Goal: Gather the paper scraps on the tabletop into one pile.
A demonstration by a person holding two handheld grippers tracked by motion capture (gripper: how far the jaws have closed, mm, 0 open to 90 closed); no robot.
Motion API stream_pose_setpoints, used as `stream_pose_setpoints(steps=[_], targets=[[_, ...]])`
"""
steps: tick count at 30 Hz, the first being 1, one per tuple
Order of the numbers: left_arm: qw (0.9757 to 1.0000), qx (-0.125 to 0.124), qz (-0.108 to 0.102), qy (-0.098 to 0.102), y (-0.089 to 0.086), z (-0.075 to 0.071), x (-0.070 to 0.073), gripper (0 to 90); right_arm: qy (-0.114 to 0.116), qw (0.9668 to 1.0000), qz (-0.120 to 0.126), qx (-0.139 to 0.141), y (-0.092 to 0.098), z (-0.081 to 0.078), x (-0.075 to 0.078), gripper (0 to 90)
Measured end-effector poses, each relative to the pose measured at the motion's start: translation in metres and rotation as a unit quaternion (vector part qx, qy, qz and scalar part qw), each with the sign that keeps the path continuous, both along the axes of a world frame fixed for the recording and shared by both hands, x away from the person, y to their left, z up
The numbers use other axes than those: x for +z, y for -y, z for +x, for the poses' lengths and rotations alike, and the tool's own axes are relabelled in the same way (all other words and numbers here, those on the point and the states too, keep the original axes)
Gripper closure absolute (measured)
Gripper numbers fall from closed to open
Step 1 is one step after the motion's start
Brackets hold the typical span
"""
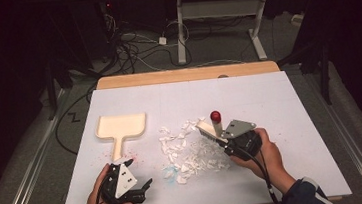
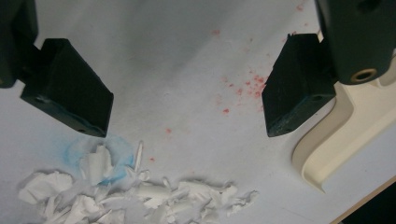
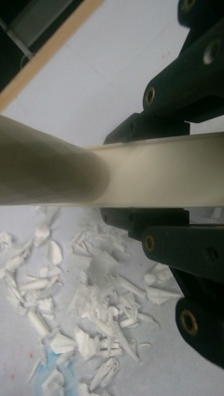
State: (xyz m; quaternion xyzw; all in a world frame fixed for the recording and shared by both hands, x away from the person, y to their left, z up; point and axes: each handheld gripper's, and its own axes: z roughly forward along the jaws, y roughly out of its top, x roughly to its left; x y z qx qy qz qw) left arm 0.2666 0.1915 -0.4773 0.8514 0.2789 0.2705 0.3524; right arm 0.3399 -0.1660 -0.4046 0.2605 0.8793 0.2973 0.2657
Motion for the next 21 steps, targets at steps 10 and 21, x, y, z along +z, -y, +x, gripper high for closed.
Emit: stream_pose_setpoints(steps=[10, 21], targets=[[1.0, 0.004, 0.004, -0.002, 0.0, -0.001, -0.001, 15.7, 0.049, 0.9979, 0.003, -0.043, 0.023, 0.037, 0.015, 68.2], [0.9999, 0.012, 0.006, -0.004, 0.001, 0.003, -0.002, 15.7, 0.089, 0.9914, -0.088, -0.037, -0.018, 0.107, -0.023, 68.2]])
